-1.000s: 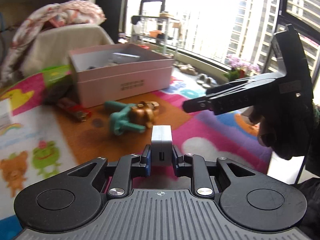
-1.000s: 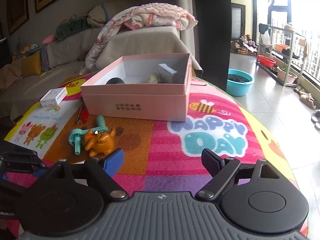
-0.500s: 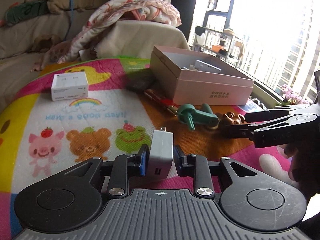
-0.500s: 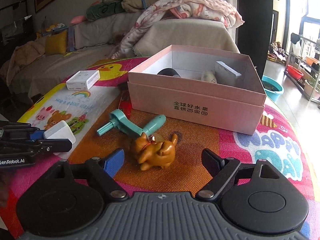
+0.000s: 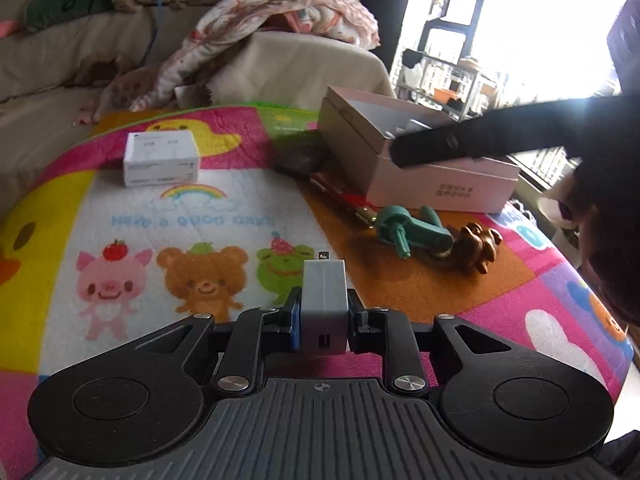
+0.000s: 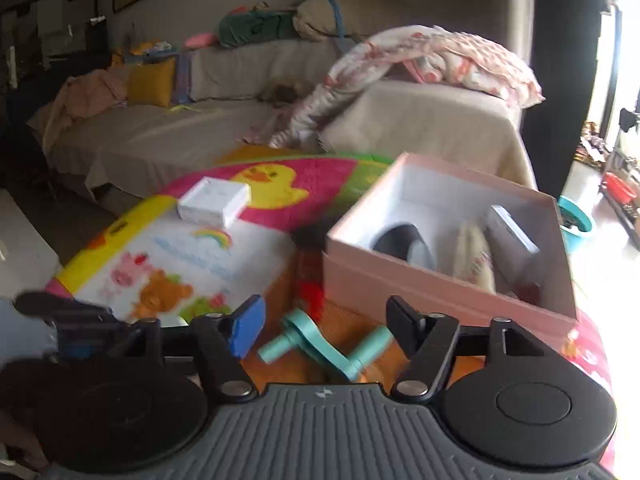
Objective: Organize rigid objects
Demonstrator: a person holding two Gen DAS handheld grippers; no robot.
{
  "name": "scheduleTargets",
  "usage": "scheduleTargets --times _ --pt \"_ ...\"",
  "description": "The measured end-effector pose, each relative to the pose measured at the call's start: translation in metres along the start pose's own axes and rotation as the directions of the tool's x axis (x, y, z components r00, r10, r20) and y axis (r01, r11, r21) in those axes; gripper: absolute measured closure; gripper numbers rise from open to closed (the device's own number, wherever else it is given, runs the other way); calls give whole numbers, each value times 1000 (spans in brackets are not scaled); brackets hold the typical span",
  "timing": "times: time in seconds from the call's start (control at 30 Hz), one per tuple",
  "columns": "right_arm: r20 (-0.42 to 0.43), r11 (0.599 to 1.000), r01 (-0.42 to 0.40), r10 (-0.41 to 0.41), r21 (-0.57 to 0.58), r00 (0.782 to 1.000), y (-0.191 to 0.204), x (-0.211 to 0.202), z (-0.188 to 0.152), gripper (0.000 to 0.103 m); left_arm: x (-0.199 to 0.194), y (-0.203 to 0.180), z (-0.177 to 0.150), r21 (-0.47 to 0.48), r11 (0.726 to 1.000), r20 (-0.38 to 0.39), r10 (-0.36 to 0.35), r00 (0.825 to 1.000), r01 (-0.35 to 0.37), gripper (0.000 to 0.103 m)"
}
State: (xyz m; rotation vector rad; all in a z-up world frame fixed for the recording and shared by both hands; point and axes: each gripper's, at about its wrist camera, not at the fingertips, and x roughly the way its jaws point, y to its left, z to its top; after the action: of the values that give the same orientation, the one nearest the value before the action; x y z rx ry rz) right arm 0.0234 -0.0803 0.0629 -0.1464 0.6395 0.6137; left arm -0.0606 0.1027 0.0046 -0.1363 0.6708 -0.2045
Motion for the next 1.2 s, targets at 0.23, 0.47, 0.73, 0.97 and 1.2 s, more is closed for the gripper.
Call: scheduleTargets --times 0.23,0.47,0.73,0.97,1.2 --pt "-162 985 -168 174 46 971 59 116 94 13 -6 15 -4 -67 998 38 6 999 -4 79" --pt "-347 993 -83 49 -85 937 118 217 114 18 -8 15 -6 -70 998 45 4 999 -1 79" --pt "-218 983 -134 106 -122 970 85 121 97 33 -9 13 -10 -59 998 58 6 998 -3 78" --pt "-54 964 15 -30 -265 998 37 -24 10 34 -21 -4 -13 25 1000 107 8 994 -10 79" --pt "-82 973 116 -134 -197 988 -1 -96 -72 34 -27 -56 -22 199 976 -10 -88 996 88 79"
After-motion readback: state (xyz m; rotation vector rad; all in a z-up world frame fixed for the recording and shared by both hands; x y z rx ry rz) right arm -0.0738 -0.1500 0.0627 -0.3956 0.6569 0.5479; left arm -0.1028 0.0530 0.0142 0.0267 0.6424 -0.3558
